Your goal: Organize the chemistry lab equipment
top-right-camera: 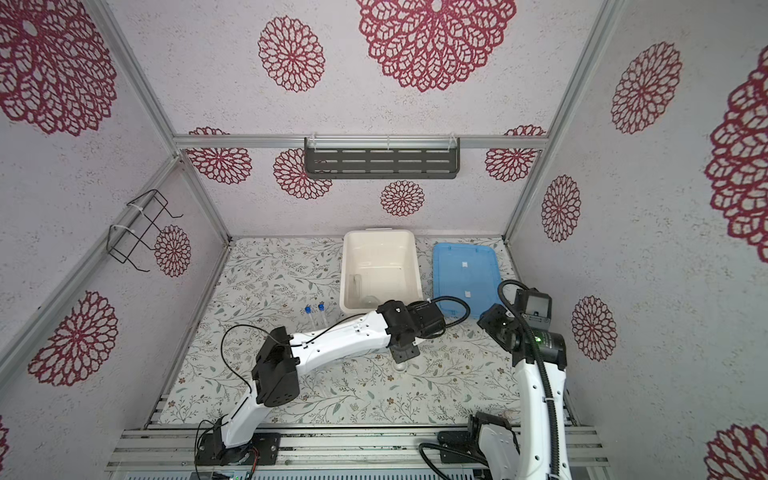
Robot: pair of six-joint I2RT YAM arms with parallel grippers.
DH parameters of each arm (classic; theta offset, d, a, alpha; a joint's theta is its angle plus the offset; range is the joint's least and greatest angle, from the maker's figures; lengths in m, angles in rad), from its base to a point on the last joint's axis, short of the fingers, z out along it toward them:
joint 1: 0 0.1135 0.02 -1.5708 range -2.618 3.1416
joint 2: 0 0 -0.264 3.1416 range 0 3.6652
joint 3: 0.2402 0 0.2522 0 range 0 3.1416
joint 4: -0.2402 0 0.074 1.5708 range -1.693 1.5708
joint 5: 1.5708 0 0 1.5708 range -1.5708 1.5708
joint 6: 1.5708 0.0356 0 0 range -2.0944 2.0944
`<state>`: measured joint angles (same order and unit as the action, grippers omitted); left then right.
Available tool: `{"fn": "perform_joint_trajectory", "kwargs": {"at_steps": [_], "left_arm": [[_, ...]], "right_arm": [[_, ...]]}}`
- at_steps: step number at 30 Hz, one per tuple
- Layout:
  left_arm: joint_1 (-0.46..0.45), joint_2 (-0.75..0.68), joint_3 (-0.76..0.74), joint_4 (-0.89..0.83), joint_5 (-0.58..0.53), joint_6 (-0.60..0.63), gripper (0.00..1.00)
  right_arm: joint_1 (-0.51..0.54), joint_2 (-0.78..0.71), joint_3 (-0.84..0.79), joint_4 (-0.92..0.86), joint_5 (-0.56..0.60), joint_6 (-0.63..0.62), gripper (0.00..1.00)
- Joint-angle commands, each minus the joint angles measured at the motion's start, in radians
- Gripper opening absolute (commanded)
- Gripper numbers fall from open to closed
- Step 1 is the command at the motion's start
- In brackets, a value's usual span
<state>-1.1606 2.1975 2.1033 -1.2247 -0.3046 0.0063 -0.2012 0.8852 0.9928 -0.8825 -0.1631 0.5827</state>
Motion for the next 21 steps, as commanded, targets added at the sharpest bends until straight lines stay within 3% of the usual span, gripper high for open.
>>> {"fn": "perform_joint_trajectory", "kwargs": {"at_steps": [1,4,7,12,15,21], "left_arm": [[-0.006,-0.074,0.036,-0.04,0.008,-0.043,0.37],[0.026,-0.162,0.041,-0.04,0.113,-0.095,0.38],[0.081,-0.335,-0.063,0.083,0.223,-0.139,0.44],[0.255,-0.584,-0.253,0.257,0.396,-0.283,0.44],[0.397,-0.702,-0.343,0.3,0.414,-0.392,0.43],[0.602,-0.852,-0.451,0.27,0.4,-0.466,0.55]], "right_arm": [[0.012,0.002,0.043,-0.045,-0.011,-0.034,0.54],[0.045,-0.004,0.032,-0.077,-0.033,-0.021,0.53],[0.13,-0.016,-0.022,-0.077,-0.072,0.04,0.52],[0.43,-0.035,-0.129,-0.005,-0.012,0.235,0.52],[0.592,-0.017,-0.175,0.037,0.042,0.328,0.52],[0.842,0.078,-0.235,0.154,0.121,0.456,0.52]]}}
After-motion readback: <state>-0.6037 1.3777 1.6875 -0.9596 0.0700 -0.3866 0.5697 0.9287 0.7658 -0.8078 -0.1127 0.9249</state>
